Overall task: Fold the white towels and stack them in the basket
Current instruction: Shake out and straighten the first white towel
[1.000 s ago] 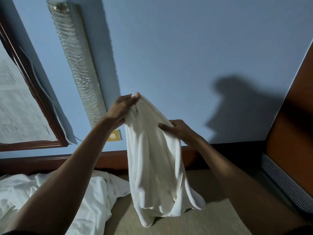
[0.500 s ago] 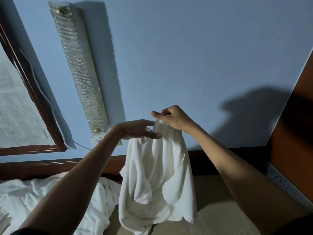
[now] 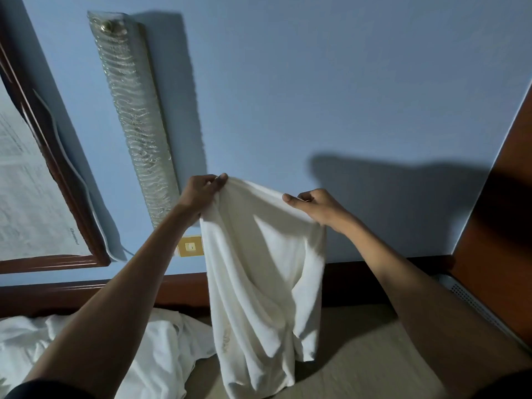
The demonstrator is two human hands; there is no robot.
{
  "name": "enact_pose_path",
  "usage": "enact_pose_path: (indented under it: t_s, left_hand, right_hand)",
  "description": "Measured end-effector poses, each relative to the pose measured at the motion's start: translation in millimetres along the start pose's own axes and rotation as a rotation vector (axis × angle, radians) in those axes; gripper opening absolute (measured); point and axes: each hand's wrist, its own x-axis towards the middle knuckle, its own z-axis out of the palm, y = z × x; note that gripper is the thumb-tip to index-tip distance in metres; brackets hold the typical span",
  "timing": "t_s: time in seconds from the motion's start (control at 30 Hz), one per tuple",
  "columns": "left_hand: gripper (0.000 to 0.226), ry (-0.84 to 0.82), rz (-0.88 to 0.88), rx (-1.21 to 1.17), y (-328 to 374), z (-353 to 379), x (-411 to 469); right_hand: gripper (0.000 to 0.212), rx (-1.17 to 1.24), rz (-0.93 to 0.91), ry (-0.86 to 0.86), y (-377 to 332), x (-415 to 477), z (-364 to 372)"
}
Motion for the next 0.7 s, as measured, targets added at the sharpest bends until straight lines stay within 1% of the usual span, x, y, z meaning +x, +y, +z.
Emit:
enact_pose_path:
  t_s: [0.07,0.1,0.13,0.17,0.2,0.23,0.27,0.3,0.33,0.37,0.4,0.43,0.47,0.5,0.57,0.6,0.7]
  left_hand:
    - [0.044,0.039,0.007,0.146,-7,0,2]
    - [0.037,0.01,-0.019,0.2,-10,0,2]
    - [0.029,-0.061,-0.052,0.252,-10,0,-1]
    - [0.023,-0.2,-0.08,0.301,-7,1,-5]
    - [0.035,-0.367,-0.088,0.357,-2,2,-11]
    - [0.055,-0.528,-0.078,0.419,2,6,-16]
    - [0.067,-0.658,-0.081,0.463,8,11,-20]
    - [0.068,-0.766,-0.093,0.472,14,18,-25]
    - [0.057,-0.841,-0.113,0.461,22,25,-30]
    - [0.035,-0.89,-0.135,0.452,22,30,-29]
    - [0.007,-0.905,-0.143,0.429,28,33,-33]
    - [0.017,-0.896,-0.125,0.402,30,32,-33]
    - [0.031,-0.873,-0.093,0.357,31,29,-32]
    - [0.038,-0.848,-0.08,0.288,28,25,-28]
    - [0.038,-0.78,-0.051,0.142,31,16,-24]
    - [0.037,-0.726,-0.035,0.093,31,12,-19]
    - [0.041,-0.58,0.009,-0.022,34,5,-9]
  right_hand:
    - [0.071,-0.018,-0.033,-0.03,-3,0,2]
    - [0.07,-0.021,-0.064,-0.044,-7,0,4]
    - [0.069,-0.015,-0.101,-0.055,-11,1,7]
    - [0.068,-0.004,-0.131,-0.064,-16,2,9]
    - [0.068,0.006,-0.151,-0.073,-22,3,11]
    - [0.067,0.006,-0.164,-0.085,-29,3,12]
    - [0.066,-0.005,-0.172,-0.098,-35,4,14]
    - [0.066,-0.018,-0.176,-0.11,-40,5,15]
    - [0.067,-0.024,-0.179,-0.116,-44,6,16]
    - [0.07,-0.016,-0.178,-0.115,-45,6,16]
    - [0.072,0.002,-0.173,-0.111,-45,7,15]
    - [0.071,0.02,-0.165,-0.111,-43,7,13]
    - [0.065,0.032,-0.157,-0.118,-40,7,10]
    - [0.054,0.035,-0.147,-0.134,-37,5,7]
    - [0.032,0.036,-0.125,-0.173,-28,3,1]
    - [0.03,0.053,-0.109,-0.18,-24,3,-1]
    - [0.048,0.121,-0.05,-0.172,-12,5,0]
